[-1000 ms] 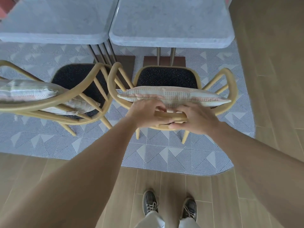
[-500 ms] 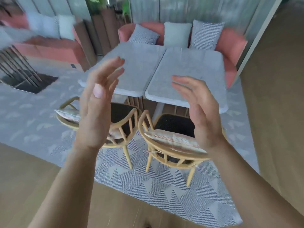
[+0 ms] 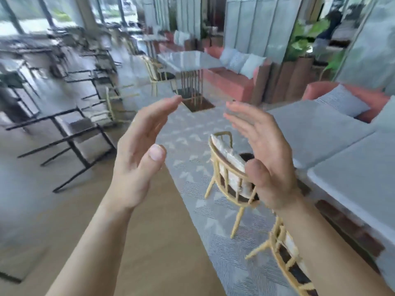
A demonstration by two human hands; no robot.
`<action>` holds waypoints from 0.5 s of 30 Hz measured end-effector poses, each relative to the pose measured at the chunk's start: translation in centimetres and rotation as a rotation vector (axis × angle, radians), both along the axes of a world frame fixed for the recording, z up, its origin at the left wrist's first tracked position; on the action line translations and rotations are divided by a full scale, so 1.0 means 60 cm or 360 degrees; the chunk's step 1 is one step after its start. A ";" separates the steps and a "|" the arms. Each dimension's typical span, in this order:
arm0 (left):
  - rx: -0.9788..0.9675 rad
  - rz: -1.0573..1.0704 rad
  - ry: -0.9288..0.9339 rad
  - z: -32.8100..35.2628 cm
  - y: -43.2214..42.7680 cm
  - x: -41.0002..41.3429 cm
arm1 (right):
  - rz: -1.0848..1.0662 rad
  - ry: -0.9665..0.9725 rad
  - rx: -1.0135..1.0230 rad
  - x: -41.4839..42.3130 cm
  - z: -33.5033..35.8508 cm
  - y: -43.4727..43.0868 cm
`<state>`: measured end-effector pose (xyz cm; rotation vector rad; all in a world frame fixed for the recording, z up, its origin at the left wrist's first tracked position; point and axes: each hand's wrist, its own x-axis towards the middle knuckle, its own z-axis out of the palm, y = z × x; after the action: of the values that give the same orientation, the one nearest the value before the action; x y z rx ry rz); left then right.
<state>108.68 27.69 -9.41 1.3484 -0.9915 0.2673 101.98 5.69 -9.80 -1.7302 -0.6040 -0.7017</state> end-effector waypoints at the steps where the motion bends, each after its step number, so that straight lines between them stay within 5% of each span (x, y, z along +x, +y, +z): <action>1: -0.0015 0.0094 0.0010 0.001 0.033 0.005 | 0.0084 0.0001 -0.0010 0.027 0.000 0.026; 15: -0.0025 0.0998 0.0062 -0.011 0.362 0.126 | 0.0887 -0.0012 0.0094 0.350 0.002 0.357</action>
<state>116.23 49.39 -10.08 1.6176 -0.5080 0.7135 122.95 27.13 -9.71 -1.4081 -1.0068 -0.3267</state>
